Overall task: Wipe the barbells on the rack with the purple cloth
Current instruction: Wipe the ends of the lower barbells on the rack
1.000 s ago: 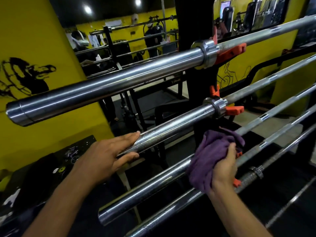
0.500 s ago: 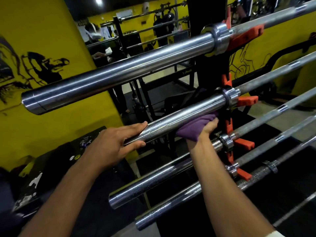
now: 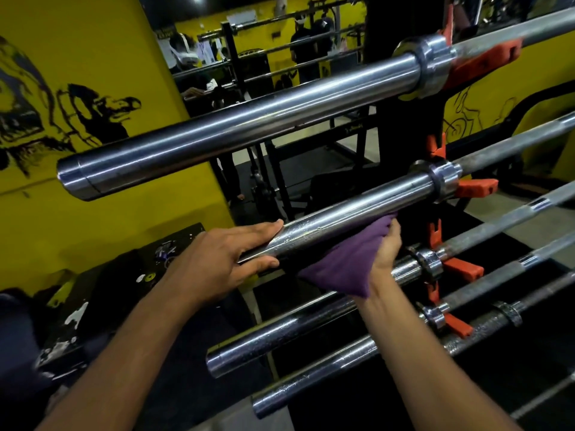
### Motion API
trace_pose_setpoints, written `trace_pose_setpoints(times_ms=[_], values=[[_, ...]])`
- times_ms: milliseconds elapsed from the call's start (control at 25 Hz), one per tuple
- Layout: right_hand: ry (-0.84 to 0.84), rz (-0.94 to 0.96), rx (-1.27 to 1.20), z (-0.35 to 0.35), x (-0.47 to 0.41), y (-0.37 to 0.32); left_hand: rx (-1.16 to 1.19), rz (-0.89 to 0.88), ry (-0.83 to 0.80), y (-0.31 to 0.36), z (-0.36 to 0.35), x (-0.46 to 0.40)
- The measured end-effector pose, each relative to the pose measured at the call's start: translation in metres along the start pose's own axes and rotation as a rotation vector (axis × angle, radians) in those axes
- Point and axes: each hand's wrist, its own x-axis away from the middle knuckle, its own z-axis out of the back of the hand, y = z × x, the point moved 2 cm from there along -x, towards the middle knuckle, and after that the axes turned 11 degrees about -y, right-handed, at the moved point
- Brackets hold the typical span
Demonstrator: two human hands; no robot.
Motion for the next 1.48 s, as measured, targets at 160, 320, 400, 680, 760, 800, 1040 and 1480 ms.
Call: trace_pose_setpoints(times_ms=[160,320,400,680,760,800,1040,1480], values=[[-0.103,0.265,-0.065,-0.003,0.019,-0.025,-0.031,0.002,0.015,0.002,0.0,0.0],[-0.212,0.183,0.233,0.016,0.037,0.0,-0.026,-0.005,-0.013,0.001,0.0,-0.002],[-0.154,0.264,0.345,0.023,0.054,-0.007,-0.009,-0.004,-0.023,0.001,0.002,-0.003],[-0.297,1.057,1.111,-0.006,0.079,-0.016,-0.285,-0.132,-0.031,0.024,0.041,0.021],[-0.242,1.242,1.586,-0.037,0.063,-0.029,-0.405,-0.292,0.173,0.036,0.086,0.039],[-0.2,1.209,1.845,-0.049,0.047,-0.033,-0.435,-0.363,0.268,0.035,0.111,0.046],[-0.023,1.016,2.295,-0.051,0.011,-0.013,-0.502,-0.265,0.018,-0.031,0.171,0.038],[-0.135,1.318,2.032,-0.06,0.06,0.095,-0.569,-0.277,0.115,-0.04,0.152,0.035]])
